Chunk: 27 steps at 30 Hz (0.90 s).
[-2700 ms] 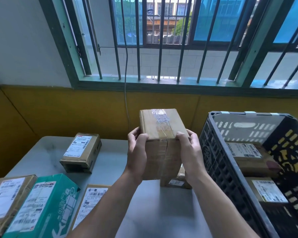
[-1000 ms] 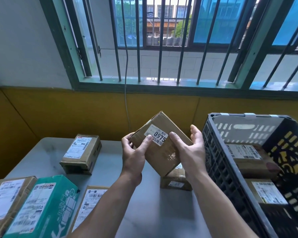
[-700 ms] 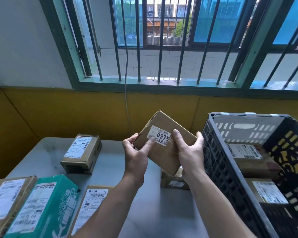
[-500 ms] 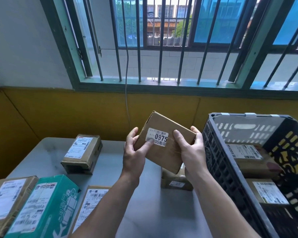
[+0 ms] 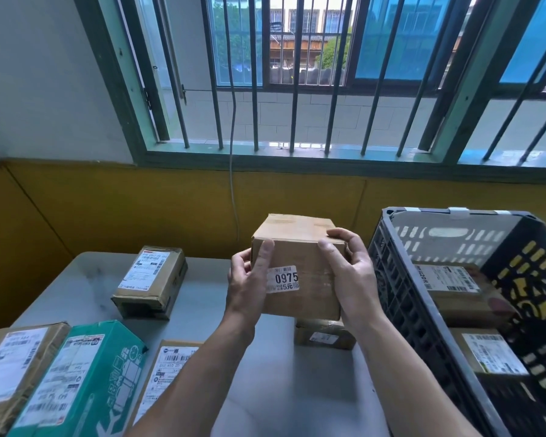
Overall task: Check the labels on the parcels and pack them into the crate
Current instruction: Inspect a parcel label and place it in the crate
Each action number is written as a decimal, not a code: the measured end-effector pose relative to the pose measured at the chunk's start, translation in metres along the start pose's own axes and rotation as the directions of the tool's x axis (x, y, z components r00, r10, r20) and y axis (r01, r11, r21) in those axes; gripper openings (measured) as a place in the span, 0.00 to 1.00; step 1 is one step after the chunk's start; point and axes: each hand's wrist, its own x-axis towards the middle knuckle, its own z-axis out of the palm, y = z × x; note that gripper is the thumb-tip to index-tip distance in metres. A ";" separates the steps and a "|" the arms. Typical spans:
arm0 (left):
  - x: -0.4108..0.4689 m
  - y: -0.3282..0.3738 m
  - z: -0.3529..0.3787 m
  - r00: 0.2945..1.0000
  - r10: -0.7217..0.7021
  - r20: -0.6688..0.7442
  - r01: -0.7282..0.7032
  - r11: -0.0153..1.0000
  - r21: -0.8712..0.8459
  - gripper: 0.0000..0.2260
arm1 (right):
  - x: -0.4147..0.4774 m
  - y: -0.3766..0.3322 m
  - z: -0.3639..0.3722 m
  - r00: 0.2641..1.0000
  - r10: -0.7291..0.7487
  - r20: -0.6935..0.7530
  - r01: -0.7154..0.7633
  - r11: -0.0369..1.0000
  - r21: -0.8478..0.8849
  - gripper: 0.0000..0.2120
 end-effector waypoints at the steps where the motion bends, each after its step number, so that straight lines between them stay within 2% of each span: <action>1: -0.001 0.001 0.001 1.000 -0.027 -0.014 0.027 1.000 -0.009 0.29 | -0.001 -0.001 0.002 1.000 -0.019 -0.010 0.019 1.000 -0.020 0.04; 3: 0.000 0.000 0.002 0.996 -0.080 -0.043 0.078 0.996 -0.041 0.27 | -0.002 -0.003 0.004 0.998 -0.048 -0.033 0.045 0.996 -0.080 0.01; 6: 0.001 -0.002 0.004 0.992 -0.111 -0.059 0.107 0.992 -0.069 0.17 | -0.003 0.001 0.003 0.999 -0.016 -0.042 0.011 0.993 -0.120 0.04; 8: 0.001 0.000 0.004 0.995 -0.090 -0.033 0.087 0.993 -0.085 0.17 | -0.004 0.001 0.002 0.999 0.031 -0.019 -0.033 0.993 -0.115 0.15; 10: 0.000 0.001 0.003 0.998 -0.069 -0.005 0.068 0.992 -0.110 0.23 | -0.003 0.001 0.001 0.996 0.084 0.013 -0.081 0.988 -0.129 0.30; 12: -0.001 0.000 0.003 0.998 -0.062 0.026 0.064 0.992 -0.106 0.28 | -0.002 0.000 0.002 0.991 0.129 0.016 -0.124 0.975 -0.183 0.39; 14: -0.003 -0.001 0.003 0.998 -0.057 0.033 0.060 0.993 -0.103 0.27 | -0.002 0.000 0.002 0.989 0.147 0.011 -0.142 0.969 -0.204 0.37; 17: -0.002 0.001 0.001 0.996 -0.088 0.017 0.089 0.990 -0.109 0.24 | -0.003 0.000 0.002 0.988 0.152 0.019 -0.146 0.972 -0.185 0.30; 20: 0.001 0.005 -0.001 0.992 -0.127 0.020 0.129 0.987 -0.099 0.22 | -0.003 0.000 0.000 0.983 0.181 0.031 -0.175 0.976 -0.128 0.38; 23: 0.003 0.005 -0.004 0.990 -0.135 0.031 0.138 0.986 -0.099 0.18 | 0.000 0.000 -0.005 0.979 0.194 0.056 -0.189 0.979 -0.080 0.40; 27: 0.005 0.006 -0.007 0.985 -0.124 0.117 0.137 0.984 -0.111 0.29 | 0.000 -0.001 -0.006 0.977 0.206 0.057 -0.199 0.974 -0.106 0.42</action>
